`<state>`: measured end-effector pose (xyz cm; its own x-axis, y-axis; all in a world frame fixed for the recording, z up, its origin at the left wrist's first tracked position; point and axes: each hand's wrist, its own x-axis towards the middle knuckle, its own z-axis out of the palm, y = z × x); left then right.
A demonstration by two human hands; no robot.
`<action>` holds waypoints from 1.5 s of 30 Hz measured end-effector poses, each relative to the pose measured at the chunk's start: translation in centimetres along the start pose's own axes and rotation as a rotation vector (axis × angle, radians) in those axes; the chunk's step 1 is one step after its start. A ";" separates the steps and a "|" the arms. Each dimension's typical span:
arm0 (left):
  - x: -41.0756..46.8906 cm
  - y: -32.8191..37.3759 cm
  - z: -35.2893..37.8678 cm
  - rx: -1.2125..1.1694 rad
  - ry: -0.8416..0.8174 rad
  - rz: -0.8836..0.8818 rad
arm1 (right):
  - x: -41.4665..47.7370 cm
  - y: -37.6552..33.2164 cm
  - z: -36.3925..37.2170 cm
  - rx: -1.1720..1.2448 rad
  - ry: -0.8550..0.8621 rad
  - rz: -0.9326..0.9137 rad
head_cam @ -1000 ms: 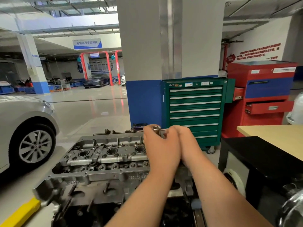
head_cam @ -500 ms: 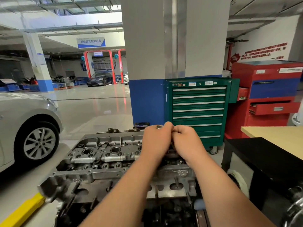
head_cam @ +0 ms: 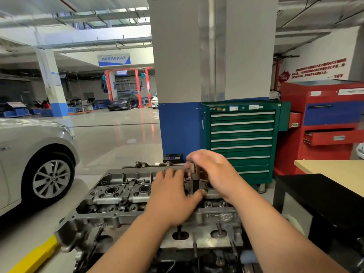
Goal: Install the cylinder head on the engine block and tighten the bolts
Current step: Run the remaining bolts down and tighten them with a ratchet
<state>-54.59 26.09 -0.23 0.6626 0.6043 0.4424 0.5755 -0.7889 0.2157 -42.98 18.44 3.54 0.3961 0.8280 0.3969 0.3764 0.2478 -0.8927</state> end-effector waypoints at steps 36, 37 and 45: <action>0.6 0.1 0.2 -0.083 -0.188 -0.131 | 1.8 -0.2 4.1 0.161 0.270 0.163; 0.6 0.3 0.2 -0.073 -0.195 -0.132 | 2.1 -0.6 3.3 0.170 0.131 0.132; 0.6 0.5 0.2 -0.053 -0.207 -0.183 | 2.0 -1.4 3.0 0.415 0.001 0.298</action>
<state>-53.80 26.12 -0.03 0.6370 0.7428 0.2062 0.6724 -0.6661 0.3228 -45.23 21.21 4.92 0.4368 0.8925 0.1124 -0.1169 0.1802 -0.9767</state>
